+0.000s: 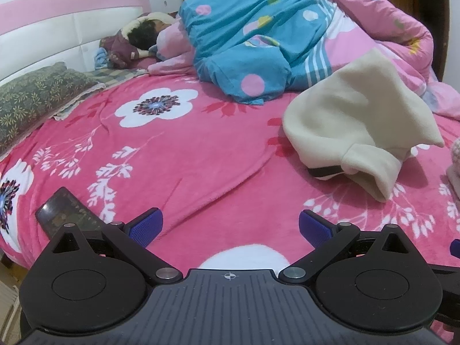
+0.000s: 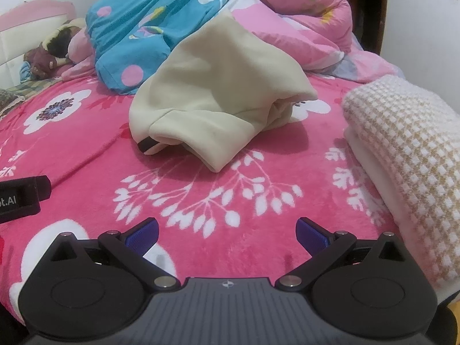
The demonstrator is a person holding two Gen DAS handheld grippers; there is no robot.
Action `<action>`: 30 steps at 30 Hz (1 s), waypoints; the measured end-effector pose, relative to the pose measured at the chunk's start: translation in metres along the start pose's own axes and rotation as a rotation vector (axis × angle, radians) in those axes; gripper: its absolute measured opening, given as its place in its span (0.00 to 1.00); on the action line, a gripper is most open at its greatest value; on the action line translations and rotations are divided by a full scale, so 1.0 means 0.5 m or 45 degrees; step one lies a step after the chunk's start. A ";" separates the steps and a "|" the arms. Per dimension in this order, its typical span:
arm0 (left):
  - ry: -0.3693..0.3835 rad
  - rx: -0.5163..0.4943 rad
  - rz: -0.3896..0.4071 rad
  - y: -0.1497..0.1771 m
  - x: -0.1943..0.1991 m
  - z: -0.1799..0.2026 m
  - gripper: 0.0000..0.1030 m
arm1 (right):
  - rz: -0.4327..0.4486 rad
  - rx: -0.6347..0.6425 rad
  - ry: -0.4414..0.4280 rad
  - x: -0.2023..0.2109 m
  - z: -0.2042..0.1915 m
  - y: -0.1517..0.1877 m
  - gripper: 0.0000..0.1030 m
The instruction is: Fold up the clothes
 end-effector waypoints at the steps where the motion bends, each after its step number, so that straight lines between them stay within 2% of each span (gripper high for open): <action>1: -0.002 0.000 -0.001 0.000 -0.002 0.001 0.99 | -0.001 -0.001 0.000 -0.002 0.001 0.000 1.00; 4: -0.006 -0.004 -0.008 0.002 -0.011 0.006 0.99 | -0.006 -0.006 -0.002 -0.009 0.004 0.000 1.00; 8: 0.041 0.035 -0.018 0.004 -0.022 0.006 1.00 | -0.007 -0.013 -0.003 -0.017 0.011 0.000 1.00; 14: 0.094 0.049 -0.049 0.018 -0.054 0.015 1.00 | 0.073 0.007 -0.005 -0.023 0.027 0.006 1.00; 20: 0.185 0.016 -0.042 0.028 -0.079 0.040 1.00 | 0.262 0.036 0.033 -0.014 0.060 -0.005 1.00; 25: 0.358 0.009 0.008 0.015 -0.097 0.074 1.00 | 0.524 0.038 0.131 0.004 0.108 -0.052 1.00; 27: 0.424 -0.024 0.044 0.008 -0.103 0.093 1.00 | 0.593 0.041 0.130 -0.001 0.128 -0.081 1.00; 30: 0.509 -0.076 0.082 -0.005 -0.121 0.121 1.00 | 0.639 0.084 0.136 -0.020 0.147 -0.131 1.00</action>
Point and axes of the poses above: each gripper's, at about its wrist camera, not at the fingertips, and x roughly against the way its jaws point, z to its right, y to its underside, the point moved 4 cm from there along -x, roughly the way its jaws point, and after that the axes turned 14 degrees about x, right-handed, at the moved point
